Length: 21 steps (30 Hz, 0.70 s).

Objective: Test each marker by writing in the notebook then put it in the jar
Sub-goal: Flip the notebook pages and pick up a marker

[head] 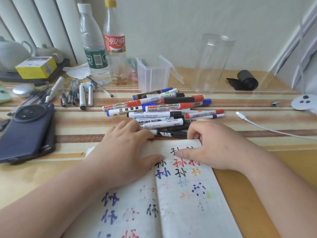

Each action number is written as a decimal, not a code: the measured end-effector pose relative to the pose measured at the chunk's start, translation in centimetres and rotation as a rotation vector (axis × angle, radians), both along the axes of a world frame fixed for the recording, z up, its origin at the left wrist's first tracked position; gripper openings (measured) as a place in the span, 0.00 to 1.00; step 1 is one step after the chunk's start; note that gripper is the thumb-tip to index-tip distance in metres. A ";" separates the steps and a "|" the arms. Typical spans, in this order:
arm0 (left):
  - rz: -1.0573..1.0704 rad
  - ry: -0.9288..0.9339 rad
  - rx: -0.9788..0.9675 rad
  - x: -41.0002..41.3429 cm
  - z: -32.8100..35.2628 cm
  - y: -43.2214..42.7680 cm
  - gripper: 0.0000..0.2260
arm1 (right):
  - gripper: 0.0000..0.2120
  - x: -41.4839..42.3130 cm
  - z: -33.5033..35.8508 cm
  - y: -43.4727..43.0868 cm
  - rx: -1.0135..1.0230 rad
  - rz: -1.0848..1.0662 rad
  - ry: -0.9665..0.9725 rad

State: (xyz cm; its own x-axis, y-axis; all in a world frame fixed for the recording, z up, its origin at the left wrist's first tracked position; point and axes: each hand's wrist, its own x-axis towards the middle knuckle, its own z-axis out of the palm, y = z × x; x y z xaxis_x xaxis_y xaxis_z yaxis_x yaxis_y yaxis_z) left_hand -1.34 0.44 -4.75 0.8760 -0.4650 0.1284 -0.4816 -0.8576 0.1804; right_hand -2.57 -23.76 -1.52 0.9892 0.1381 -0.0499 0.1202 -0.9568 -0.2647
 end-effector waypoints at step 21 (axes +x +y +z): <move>-0.121 0.080 -0.180 -0.3 0.7 -0.6 0.35 | 0.21 -0.2 0.4 -0.7 0.264 0.064 -0.046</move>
